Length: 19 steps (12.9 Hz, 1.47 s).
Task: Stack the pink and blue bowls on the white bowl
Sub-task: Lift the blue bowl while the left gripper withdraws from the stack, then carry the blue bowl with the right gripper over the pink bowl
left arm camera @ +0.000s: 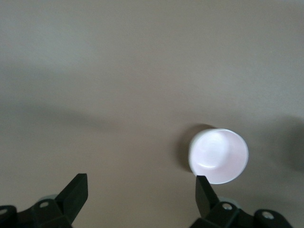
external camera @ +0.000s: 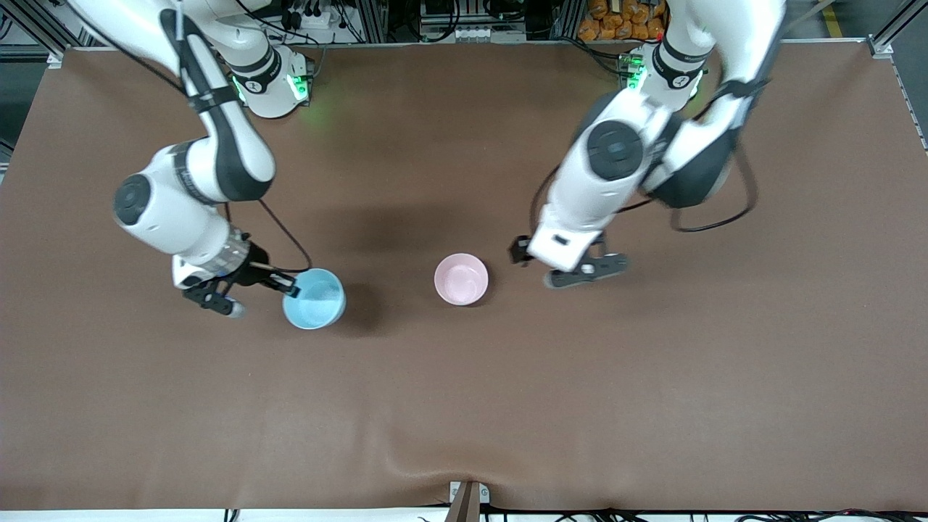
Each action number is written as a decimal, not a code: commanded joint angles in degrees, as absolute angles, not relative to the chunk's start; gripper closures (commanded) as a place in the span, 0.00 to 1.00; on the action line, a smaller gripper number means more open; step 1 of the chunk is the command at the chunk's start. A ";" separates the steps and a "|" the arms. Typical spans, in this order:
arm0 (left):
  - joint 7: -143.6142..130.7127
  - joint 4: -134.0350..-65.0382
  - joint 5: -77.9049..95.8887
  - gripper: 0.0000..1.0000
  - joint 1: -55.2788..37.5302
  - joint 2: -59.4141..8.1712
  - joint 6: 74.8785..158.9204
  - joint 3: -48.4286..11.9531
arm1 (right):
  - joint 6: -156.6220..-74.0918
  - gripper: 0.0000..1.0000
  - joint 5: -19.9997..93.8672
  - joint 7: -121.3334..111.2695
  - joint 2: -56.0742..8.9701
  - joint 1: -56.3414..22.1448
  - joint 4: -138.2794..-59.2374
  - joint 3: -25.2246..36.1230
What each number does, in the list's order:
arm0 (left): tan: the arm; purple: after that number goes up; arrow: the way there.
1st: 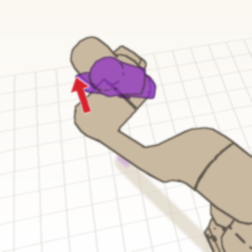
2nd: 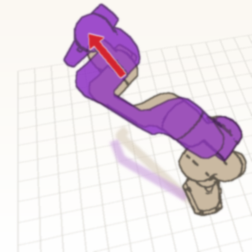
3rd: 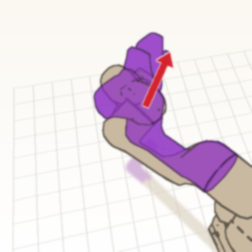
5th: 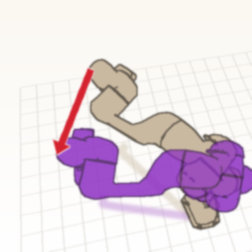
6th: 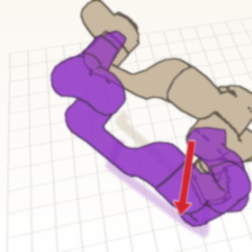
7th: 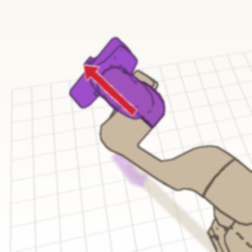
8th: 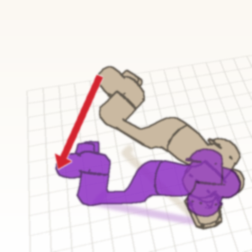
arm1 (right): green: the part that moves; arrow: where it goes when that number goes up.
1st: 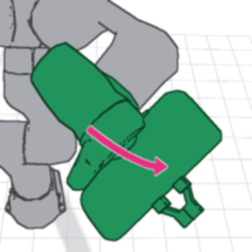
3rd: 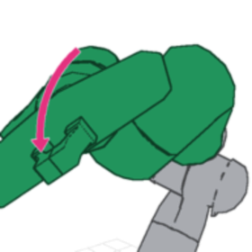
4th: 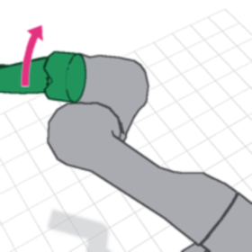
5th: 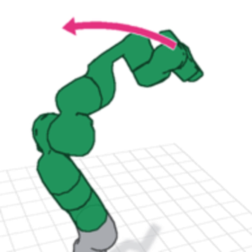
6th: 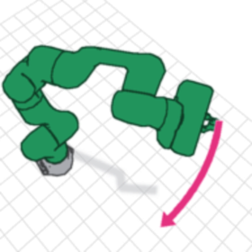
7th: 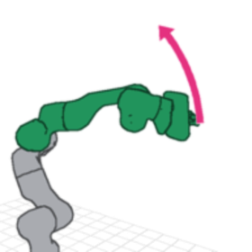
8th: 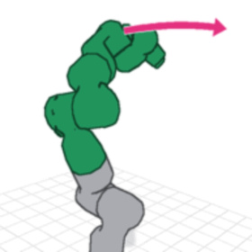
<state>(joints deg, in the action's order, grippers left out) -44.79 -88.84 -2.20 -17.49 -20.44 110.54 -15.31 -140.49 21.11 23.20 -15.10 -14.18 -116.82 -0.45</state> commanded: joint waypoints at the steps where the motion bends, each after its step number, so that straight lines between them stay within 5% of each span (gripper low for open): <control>1: -34.23 -90.00 -2.99 0.00 -12.41 -14.34 105.31 -15.64 | -140.54 1.00 22.06 23.99 -13.19 -13.97 -117.34 0.18; 10: -8.47 -82.44 -2.99 0.00 0.60 -5.89 88.86 -15.64 | -142.47 1.00 21.45 23.38 -17.73 -24.06 -111.98 0.09; 19: -4.48 -91.93 -1.06 0.00 6.06 3.25 85.96 -15.56 | -143.43 1.00 21.09 38.65 -26.27 -34.45 -104.77 0.44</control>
